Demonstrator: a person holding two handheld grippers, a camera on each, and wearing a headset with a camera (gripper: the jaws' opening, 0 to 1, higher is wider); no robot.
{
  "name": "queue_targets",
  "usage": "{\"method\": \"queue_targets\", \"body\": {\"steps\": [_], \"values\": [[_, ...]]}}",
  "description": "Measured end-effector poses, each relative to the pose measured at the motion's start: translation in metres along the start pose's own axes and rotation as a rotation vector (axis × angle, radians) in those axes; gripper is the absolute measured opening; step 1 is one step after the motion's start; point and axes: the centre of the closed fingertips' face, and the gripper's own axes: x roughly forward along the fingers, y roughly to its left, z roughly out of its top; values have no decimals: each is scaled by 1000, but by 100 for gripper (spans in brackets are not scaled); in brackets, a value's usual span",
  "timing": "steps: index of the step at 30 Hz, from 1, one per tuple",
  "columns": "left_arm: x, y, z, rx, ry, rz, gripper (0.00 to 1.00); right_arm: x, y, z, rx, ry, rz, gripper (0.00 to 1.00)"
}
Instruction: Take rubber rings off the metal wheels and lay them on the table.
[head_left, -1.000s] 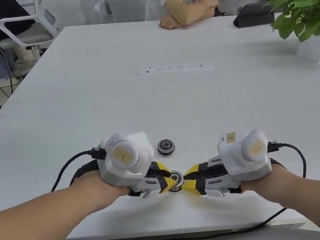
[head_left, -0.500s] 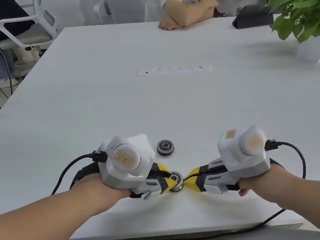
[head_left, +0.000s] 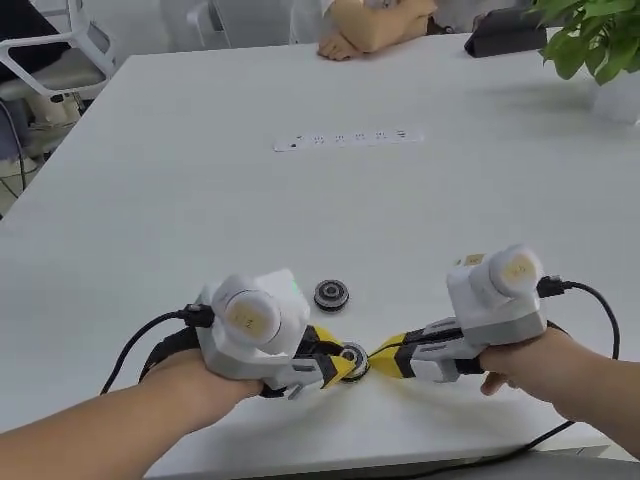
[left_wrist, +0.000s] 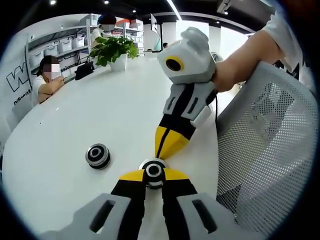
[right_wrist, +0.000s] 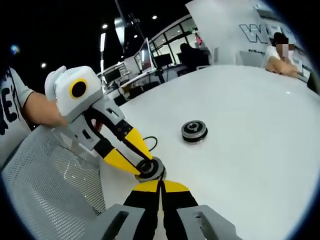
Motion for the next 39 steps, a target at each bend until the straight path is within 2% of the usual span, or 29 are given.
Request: {"method": "queue_targets", "body": {"steps": [14,16,39], "values": [[1,0,1,-2,-3,2,7,-3,2,6,70,-55,28,0],[1,0,1,-2,-3,2,6,-3,5,7,89,-64,44,0],[1,1,1,1,4,13,6,0,12,11,55,-56,58,0]]}}
